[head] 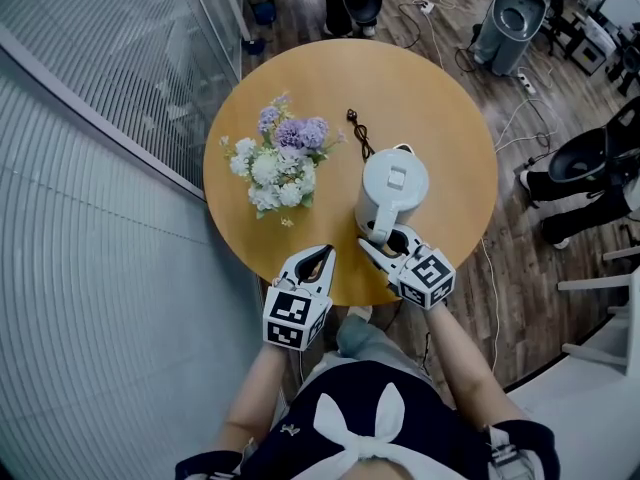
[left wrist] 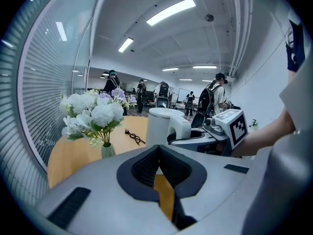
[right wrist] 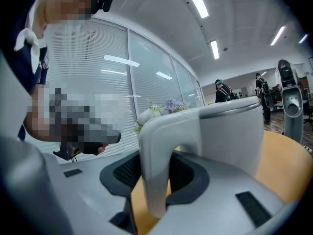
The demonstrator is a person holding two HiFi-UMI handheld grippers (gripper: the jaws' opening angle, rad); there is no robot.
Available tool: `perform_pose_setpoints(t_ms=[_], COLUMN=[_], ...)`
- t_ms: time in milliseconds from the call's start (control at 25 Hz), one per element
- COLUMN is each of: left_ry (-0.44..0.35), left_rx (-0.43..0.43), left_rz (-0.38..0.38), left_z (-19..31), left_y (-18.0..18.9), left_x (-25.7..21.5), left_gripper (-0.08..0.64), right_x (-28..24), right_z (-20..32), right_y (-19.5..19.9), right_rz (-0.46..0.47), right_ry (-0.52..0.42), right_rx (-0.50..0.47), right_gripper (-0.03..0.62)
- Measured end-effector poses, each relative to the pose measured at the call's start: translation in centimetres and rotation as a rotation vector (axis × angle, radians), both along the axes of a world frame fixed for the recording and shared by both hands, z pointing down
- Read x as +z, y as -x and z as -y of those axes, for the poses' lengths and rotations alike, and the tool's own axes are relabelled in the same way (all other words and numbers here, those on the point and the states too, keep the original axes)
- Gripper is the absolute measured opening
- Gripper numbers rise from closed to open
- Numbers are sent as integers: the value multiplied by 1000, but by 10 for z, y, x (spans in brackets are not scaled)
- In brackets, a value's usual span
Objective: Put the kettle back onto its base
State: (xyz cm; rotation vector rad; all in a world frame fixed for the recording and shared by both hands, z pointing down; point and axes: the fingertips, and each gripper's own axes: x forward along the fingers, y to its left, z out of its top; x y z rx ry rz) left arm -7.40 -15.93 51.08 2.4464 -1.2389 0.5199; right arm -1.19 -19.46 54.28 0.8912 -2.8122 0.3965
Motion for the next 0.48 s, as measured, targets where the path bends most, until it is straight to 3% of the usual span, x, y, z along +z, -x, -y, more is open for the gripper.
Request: perform_pose_setpoints(t_ms=[480], left_ry=[-2], left_rx=[15], left_rz=[-11], left_z=[-8], left_y=[-4], left_x=[-5], left_gripper=[26], right_x=[5], right_z=[-4], right_y=[2], right_rz=[17], right_ry=[-18], right_rx=[12], right_gripper=[146])
